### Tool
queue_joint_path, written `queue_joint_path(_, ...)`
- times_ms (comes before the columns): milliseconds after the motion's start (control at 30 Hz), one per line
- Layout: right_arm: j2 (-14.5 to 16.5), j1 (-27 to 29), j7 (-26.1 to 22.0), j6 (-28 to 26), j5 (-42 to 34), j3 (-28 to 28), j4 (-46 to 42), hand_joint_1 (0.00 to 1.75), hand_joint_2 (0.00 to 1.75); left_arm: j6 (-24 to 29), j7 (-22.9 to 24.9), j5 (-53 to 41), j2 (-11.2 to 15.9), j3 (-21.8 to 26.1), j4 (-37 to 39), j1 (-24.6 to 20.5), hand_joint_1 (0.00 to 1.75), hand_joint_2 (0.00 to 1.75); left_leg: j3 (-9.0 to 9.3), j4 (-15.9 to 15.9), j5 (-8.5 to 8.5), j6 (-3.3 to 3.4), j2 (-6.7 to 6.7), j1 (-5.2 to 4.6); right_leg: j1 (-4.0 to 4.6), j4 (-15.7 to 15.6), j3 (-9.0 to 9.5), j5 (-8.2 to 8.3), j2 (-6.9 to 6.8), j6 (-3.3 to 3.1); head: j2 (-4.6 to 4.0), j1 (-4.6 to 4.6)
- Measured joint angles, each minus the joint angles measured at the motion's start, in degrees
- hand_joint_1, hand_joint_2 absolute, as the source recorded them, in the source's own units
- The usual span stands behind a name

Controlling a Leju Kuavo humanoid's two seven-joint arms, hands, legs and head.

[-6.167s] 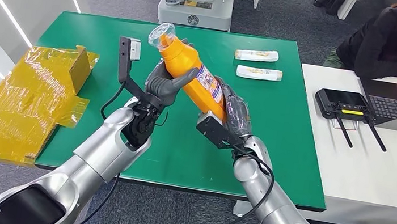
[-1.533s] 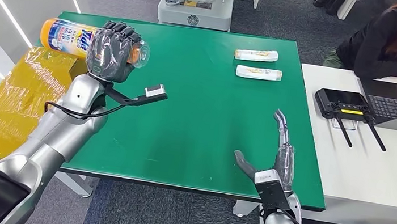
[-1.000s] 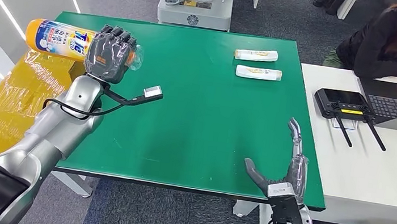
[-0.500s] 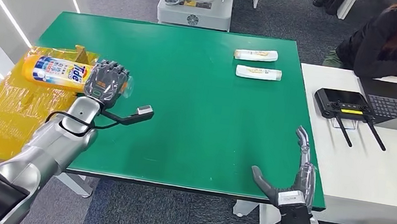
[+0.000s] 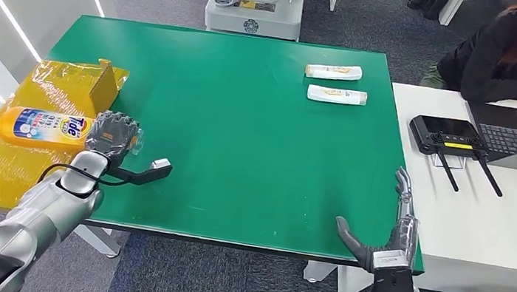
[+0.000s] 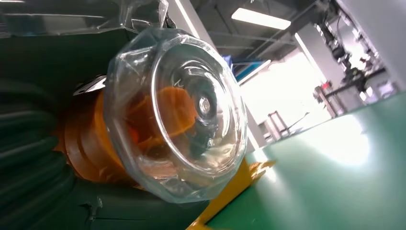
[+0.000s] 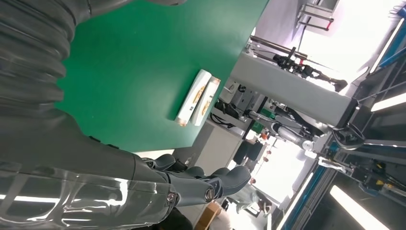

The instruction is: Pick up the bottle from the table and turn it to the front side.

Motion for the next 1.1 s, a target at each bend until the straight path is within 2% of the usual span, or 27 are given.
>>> queue_joint_path(367,0.00,-1.18,-0.30,-0.04,-0.07,-0.01,2.68,0.00,1.75,-2.26,-0.58,-0.11,0.40,-0.09,2.80,-0.15,1.75,1.75,0.00,0.01,0.00,0.00,-0.01,0.00,0.00,0.00,-0.01,0.00,-0.01,0.00,0.00,0.00)
queue_joint_path(767,0.00,-1.11,-0.74,-0.89,0.95,0.54,3.40,0.00,1.75,1.55,-4.00,-0.15,0.25,-3.61,3.89,-1.06,1.75,1.75,0.02,0.01,0.00,0.00,0.00,0.00,0.00,0.00,-0.01,0.00,0.00,0.00,0.00,0.00)
queue_joint_path(1100,-0.02,-0.91,-0.05,-2.62,2.57,1.43,3.40,0.00,1.75,-0.45,-3.80,1.81,-0.10,-4.30,4.10,-1.37,1.75,1.75,0.02,0.01,0.00,0.00,0.00,0.00,0.00,0.00,-0.01,0.00,0.00,0.00,0.00,0.00)
